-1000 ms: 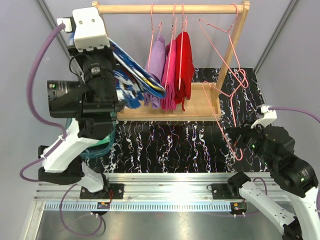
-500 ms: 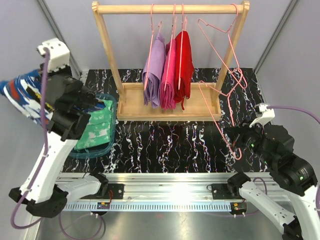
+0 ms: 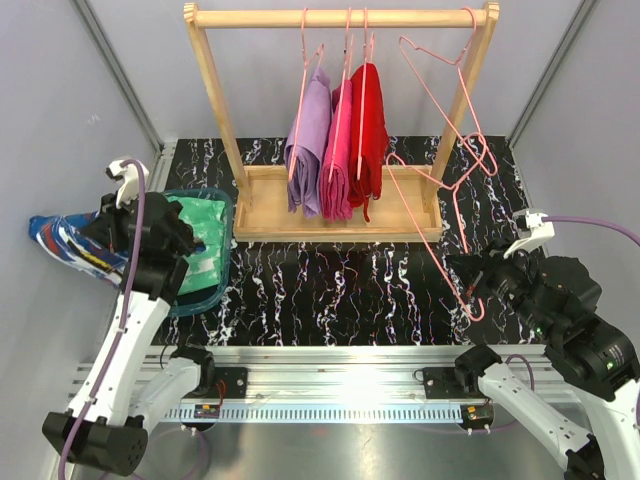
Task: Remove the trousers from the hanger
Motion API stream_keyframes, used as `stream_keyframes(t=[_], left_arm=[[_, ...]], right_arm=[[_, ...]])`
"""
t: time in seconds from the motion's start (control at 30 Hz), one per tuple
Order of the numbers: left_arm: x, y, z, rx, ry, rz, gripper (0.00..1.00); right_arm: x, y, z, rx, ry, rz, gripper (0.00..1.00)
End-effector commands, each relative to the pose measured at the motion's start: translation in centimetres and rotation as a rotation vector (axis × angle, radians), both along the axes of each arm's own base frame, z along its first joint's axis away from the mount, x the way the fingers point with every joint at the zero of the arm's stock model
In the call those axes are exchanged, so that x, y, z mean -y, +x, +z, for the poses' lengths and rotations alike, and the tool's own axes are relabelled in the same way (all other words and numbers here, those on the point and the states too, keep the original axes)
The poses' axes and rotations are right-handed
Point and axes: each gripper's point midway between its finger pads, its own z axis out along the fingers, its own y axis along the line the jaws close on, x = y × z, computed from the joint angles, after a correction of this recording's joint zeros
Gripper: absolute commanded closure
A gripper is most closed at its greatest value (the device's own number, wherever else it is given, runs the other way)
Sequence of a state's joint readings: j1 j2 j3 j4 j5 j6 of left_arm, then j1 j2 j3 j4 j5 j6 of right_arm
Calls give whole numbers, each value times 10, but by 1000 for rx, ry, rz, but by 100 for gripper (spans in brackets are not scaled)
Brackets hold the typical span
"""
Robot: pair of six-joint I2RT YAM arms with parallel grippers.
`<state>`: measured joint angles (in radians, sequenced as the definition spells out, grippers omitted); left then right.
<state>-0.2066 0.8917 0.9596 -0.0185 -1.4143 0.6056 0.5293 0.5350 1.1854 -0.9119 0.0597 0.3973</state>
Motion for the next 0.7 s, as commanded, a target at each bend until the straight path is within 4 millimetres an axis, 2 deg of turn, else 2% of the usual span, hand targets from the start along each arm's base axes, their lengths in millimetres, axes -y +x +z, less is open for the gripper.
stream_keyframes(t=[0.0, 0.17, 0.27, 0.33, 0.37, 0.43, 0.47, 0.57, 0.6, 0.67], left_arm=[[-8, -28, 17, 148, -34, 92, 100], [-12, -50, 27, 167, -39, 98, 100], [-9, -41, 15, 116, -21, 56, 100], [-5, -29, 2, 72, -10, 36, 100], [1, -15, -10, 10, 4, 25, 100], [5, 0, -21, -30, 13, 14, 100], [9, 14, -29, -82, 25, 12, 100], [15, 37, -36, -131, 28, 4, 100], [18, 51, -47, -192, 41, 4, 100], [23, 65, -53, -236, 47, -4, 100]], right_arm=[[-6, -1, 30, 103, 55, 35, 100], [-11, 1, 31, 112, 55, 56, 100], [-11, 1, 32, 123, 67, 57, 100], [-15, -4, 32, 126, 80, 86, 100], [-14, -5, 33, 133, 84, 88, 100], [-13, -8, 34, 140, 95, 90, 100], [-13, -9, 35, 143, 99, 93, 100], [-13, -14, 38, 154, 114, 102, 100], [-13, -15, 39, 159, 118, 105, 100], [-13, -17, 40, 162, 121, 111, 100]])
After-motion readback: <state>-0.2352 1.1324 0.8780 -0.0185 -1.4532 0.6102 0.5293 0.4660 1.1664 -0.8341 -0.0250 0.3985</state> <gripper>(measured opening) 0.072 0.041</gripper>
